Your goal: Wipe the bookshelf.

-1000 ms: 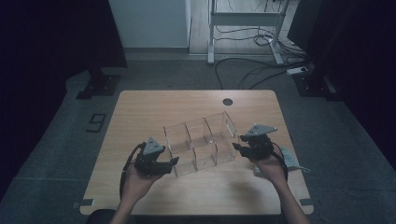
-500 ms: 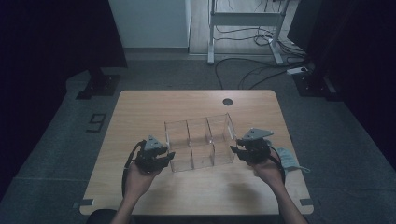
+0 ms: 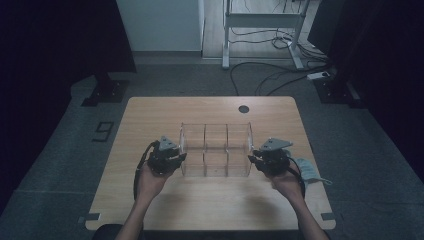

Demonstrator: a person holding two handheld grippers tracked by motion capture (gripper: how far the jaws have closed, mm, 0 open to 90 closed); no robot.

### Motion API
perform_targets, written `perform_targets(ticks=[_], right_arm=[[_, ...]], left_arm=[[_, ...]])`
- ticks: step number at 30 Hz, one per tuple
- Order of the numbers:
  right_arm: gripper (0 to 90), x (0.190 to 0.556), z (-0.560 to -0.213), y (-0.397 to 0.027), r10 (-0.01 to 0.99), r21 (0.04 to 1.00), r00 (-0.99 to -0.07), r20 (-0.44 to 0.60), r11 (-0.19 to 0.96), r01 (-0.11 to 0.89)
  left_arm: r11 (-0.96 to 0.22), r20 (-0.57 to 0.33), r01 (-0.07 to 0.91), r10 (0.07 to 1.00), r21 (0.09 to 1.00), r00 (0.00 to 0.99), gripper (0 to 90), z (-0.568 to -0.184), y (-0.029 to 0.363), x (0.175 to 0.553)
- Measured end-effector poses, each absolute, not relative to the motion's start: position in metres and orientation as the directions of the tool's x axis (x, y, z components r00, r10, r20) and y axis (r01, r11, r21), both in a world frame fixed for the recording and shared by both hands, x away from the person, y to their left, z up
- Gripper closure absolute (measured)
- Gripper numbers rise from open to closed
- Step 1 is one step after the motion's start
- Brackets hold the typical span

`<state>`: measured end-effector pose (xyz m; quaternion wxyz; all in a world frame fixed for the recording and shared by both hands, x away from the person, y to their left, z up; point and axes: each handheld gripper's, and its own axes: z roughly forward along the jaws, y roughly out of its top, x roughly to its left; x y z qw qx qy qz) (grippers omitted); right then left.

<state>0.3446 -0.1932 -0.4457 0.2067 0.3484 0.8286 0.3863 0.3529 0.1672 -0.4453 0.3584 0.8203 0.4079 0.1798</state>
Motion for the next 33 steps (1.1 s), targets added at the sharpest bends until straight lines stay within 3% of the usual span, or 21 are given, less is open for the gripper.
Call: perform_targets(ticks=[29,33], right_arm=[[70.2,0.387,-0.455,-0.186,0.780,0.785,-0.622,-0.071,0.429,0.448],[69.6,0.386,-0.453,-0.186,0.779,0.786,-0.623,-0.070,0.427,0.446]], left_arm=[[-0.392,0.000,0.539,0.808,0.745,0.589,67.1,-0.447,0.169,0.400],[-0.395,-0.003,0.537,0.804,0.745,0.595,59.9,-0.447,0.168,0.399]])
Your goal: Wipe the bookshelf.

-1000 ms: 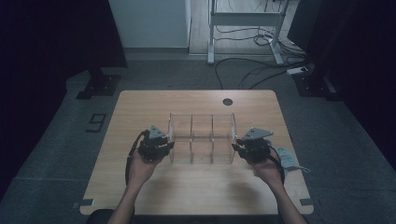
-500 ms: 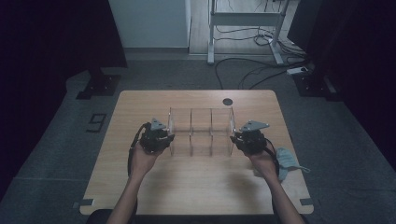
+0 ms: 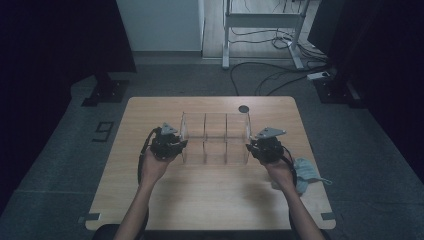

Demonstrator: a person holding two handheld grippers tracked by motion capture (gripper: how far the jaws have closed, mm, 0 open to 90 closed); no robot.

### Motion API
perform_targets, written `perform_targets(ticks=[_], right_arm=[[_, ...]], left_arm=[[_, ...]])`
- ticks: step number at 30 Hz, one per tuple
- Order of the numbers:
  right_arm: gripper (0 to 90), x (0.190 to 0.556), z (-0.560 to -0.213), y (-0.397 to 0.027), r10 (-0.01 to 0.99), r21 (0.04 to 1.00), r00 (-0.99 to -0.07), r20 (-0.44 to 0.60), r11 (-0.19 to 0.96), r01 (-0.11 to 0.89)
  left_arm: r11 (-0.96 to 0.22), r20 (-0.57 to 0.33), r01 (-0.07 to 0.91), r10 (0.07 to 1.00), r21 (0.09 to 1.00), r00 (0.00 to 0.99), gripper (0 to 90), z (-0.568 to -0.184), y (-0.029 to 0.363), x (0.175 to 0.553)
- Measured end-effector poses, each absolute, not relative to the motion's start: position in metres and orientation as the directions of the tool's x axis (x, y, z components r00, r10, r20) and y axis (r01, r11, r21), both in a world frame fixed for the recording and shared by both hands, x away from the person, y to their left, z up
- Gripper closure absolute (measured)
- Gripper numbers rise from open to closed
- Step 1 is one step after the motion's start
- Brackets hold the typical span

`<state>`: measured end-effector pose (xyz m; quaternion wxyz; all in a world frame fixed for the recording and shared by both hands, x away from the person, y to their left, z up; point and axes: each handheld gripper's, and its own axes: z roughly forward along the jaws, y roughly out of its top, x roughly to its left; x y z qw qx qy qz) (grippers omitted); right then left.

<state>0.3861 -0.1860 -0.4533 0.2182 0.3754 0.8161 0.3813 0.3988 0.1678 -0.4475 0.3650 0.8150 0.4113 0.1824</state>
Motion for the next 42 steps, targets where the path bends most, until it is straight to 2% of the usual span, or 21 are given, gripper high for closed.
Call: perform_targets(ticks=[1,9,14,19,27,32,38,42], right_arm=[[68.0,0.386,-0.453,-0.186,0.779,0.787,-0.623,-0.069,0.426,0.446],[39.4,0.377,-0.448,-0.186,0.757,0.803,-0.652,-0.047,0.417,0.426],[29.6,0.369,-0.443,-0.187,0.743,0.804,-0.668,-0.042,0.422,0.418],[23.3,0.355,-0.439,-0.189,0.723,0.804,-0.687,-0.068,0.448,0.392],[15.0,0.330,-0.443,-0.197,0.683,0.796,-0.729,-0.044,0.464,0.387],[11.6,0.319,-0.456,-0.199,0.674,0.773,-0.738,-0.024,0.481,0.414],[1.7,0.311,-0.477,-0.201,0.665,0.740,-0.747,-0.003,0.504,0.445],[0.4,0.309,-0.492,-0.201,0.660,0.717,-0.751,0.011,0.518,0.466]], left_arm=[[-0.395,0.000,0.534,0.804,0.747,0.594,55.9,-0.447,0.167,0.398],[-0.393,-0.013,0.515,0.786,0.762,0.618,24.7,-0.437,0.170,0.382],[-0.411,-0.008,0.500,0.767,0.762,0.642,14.8,-0.432,0.174,0.365],[-0.429,-0.008,0.486,0.744,0.761,0.668,12.4,-0.431,0.177,0.348],[-0.508,0.030,0.471,0.703,0.721,0.711,3.3,-0.448,0.180,0.322],[-0.539,0.028,0.486,0.688,0.688,0.725,0.0,-0.467,0.186,0.310],[-0.538,-0.008,0.512,0.684,0.670,0.730,0.0,-0.491,0.191,0.303],[-0.539,-0.027,0.527,0.681,0.657,0.731,0.0,-0.503,0.192,0.302]])
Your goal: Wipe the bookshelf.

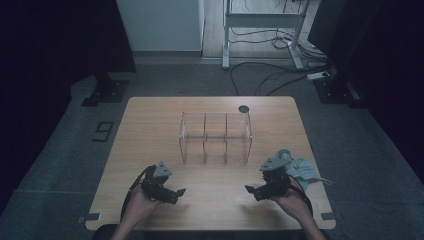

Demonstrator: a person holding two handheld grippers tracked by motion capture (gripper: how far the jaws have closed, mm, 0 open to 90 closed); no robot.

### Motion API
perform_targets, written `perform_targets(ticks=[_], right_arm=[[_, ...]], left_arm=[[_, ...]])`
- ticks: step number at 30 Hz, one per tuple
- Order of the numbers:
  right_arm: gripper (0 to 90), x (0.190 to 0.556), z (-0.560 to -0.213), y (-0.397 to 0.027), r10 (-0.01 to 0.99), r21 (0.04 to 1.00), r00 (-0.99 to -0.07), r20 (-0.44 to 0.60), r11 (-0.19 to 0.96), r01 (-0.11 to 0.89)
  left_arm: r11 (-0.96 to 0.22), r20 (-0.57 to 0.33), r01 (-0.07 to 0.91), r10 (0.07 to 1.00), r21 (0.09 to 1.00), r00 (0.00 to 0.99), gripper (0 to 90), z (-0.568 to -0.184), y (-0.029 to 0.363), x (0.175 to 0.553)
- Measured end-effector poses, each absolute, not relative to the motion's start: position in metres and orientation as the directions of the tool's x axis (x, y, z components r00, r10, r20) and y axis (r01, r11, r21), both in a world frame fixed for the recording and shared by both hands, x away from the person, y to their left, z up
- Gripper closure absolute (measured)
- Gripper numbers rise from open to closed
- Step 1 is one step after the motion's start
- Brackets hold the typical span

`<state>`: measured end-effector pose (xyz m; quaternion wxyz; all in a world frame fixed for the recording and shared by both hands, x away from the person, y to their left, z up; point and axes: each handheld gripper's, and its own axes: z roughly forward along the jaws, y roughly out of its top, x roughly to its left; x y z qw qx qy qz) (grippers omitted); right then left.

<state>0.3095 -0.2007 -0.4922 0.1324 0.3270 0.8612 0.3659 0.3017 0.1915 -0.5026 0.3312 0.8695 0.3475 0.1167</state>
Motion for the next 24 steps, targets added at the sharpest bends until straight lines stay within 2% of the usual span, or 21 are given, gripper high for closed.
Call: perform_targets(ticks=[8,15,16,24], right_arm=[[0.0,0.311,-0.521,-0.196,0.643,0.654,-0.766,0.020,0.571,0.496],[0.0,0.312,-0.539,-0.195,0.632,0.607,-0.774,0.030,0.604,0.516],[0.0,0.313,-0.541,-0.194,0.627,0.604,-0.779,0.031,0.609,0.514],[0.0,0.311,-0.546,-0.193,0.613,0.606,-0.790,0.004,0.627,0.490]], left_arm=[[-0.598,0.003,0.521,0.659,0.609,0.752,0.0,-0.517,0.186,0.298],[-0.658,0.020,0.545,0.648,0.520,0.762,0.0,-0.536,0.181,0.300],[-0.643,-0.005,0.557,0.652,0.526,0.758,0.0,-0.537,0.183,0.301],[-0.627,-0.004,0.556,0.661,0.545,0.750,0.0,-0.539,0.184,0.301]])
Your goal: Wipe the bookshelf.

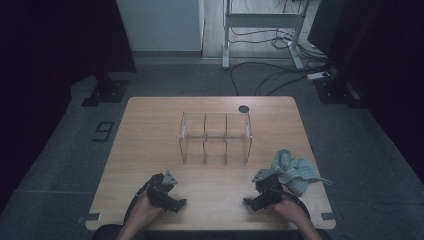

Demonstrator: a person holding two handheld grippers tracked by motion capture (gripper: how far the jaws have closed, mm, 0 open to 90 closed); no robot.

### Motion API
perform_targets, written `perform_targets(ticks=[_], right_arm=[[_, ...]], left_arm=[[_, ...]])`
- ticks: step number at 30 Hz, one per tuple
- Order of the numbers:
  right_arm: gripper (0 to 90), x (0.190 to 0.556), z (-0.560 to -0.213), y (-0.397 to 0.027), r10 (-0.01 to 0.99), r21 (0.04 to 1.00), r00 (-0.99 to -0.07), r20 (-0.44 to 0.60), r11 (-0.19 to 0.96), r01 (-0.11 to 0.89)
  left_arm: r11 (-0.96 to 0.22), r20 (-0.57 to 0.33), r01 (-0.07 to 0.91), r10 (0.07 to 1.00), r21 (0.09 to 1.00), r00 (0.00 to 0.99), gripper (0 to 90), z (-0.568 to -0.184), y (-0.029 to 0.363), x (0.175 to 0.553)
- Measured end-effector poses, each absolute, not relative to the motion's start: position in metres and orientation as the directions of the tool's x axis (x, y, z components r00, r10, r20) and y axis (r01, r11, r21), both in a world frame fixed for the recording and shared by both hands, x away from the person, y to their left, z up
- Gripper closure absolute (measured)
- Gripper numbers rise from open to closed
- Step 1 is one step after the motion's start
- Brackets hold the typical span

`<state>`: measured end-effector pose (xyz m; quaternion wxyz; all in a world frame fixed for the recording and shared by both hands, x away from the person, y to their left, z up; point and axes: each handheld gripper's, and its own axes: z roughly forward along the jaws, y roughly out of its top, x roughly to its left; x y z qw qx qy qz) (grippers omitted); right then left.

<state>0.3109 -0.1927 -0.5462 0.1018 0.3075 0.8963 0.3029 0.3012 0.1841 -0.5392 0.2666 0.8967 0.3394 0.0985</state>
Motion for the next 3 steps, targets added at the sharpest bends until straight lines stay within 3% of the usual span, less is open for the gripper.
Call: perform_targets(ticks=[3], right_arm=[[0.0,0.3113,-0.5471,-0.1931,0.618,0.612,-0.786,0.003,0.621,0.490]], left_arm=[[-0.617,-0.006,0.563,0.671,0.551,0.741,0.0,-0.5395,0.1832,0.3020]])
